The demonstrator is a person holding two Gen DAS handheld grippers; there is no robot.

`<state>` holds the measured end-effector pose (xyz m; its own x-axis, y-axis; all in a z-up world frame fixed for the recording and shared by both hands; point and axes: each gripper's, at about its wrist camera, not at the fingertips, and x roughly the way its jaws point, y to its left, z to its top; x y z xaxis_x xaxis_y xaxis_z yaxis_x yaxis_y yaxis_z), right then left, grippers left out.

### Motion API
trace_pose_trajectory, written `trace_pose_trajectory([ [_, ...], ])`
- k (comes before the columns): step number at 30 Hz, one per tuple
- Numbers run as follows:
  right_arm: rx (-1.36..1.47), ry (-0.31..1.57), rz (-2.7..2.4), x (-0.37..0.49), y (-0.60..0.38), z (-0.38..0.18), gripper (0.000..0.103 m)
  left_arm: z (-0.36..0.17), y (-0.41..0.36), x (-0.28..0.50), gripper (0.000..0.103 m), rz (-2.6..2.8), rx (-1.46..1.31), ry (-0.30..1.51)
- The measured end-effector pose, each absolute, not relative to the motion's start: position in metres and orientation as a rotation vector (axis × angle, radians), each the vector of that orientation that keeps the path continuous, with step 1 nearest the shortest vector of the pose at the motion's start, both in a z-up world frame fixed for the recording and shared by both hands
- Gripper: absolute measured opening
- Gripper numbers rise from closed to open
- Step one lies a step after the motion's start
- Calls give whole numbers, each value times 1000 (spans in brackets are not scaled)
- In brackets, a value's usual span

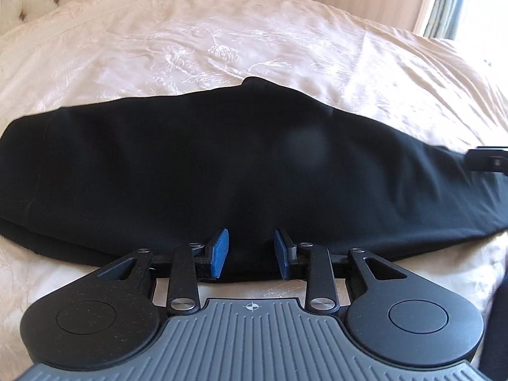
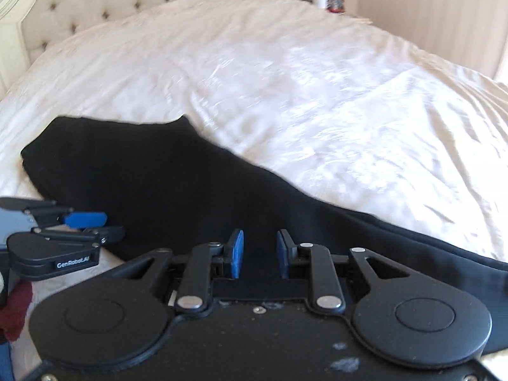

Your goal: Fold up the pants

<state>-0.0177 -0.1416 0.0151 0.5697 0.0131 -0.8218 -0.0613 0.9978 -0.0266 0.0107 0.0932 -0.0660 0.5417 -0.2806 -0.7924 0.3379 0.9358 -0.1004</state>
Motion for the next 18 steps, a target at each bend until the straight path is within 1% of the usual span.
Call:
trace_pose_trajectory([
  [4, -6, 890, -105, -37, -210, 43, 31, -65, 109, 15, 31, -363, -57, 951],
  [5, -19, 890, -130, -39, -227, 45, 33, -65, 110, 15, 31, -363, -69, 951],
  [10, -133, 943, -149, -38, -297, 31, 35, -63, 101, 8, 31, -347, -23, 924],
  [13, -251, 945, -63, -33, -300, 19, 35, -62, 94, 3, 32, -349, 13, 903],
  [18, -338, 951, 116, -16, -282, -4, 36, -60, 91, 1, 32, -348, 29, 890],
])
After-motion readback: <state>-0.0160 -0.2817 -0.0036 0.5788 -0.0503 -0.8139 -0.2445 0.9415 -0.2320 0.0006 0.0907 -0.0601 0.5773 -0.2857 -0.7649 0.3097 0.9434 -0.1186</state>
